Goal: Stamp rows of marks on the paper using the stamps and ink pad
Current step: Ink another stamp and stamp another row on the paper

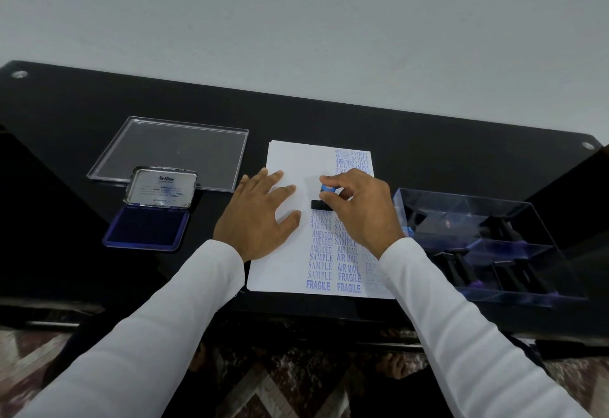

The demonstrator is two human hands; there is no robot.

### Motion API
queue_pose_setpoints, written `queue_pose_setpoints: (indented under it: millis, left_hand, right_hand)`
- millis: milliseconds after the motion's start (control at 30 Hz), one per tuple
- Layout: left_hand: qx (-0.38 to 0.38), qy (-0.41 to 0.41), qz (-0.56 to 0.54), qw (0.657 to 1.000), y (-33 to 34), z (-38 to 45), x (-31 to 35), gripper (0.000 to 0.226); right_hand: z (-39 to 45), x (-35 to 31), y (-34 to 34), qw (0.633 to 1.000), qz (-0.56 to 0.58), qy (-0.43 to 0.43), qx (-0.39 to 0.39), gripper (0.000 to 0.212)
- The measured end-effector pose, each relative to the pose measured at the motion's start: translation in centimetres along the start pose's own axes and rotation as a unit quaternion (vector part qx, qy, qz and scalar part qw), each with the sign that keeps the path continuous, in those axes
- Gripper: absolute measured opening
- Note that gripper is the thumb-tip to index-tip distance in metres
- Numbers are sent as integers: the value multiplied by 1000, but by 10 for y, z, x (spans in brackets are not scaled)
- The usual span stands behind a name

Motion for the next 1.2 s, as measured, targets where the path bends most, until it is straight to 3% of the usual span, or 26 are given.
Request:
queue_pose_setpoints:
  millis: [1200]
  left_hand:
    - [5,0,-1,1000,-1,-1,1,68]
  right_hand:
    - [-2,-1,1,1000,3,13,0,23]
Point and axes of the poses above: each hand's wrist, its own z-axis towards the middle knuckle, its own y-axis out of the palm, x = y × z, the point moved 2 cm from there along z, towards the middle knuckle, and after that the axes turned 2 degrees about y, right-handed, at the moved point
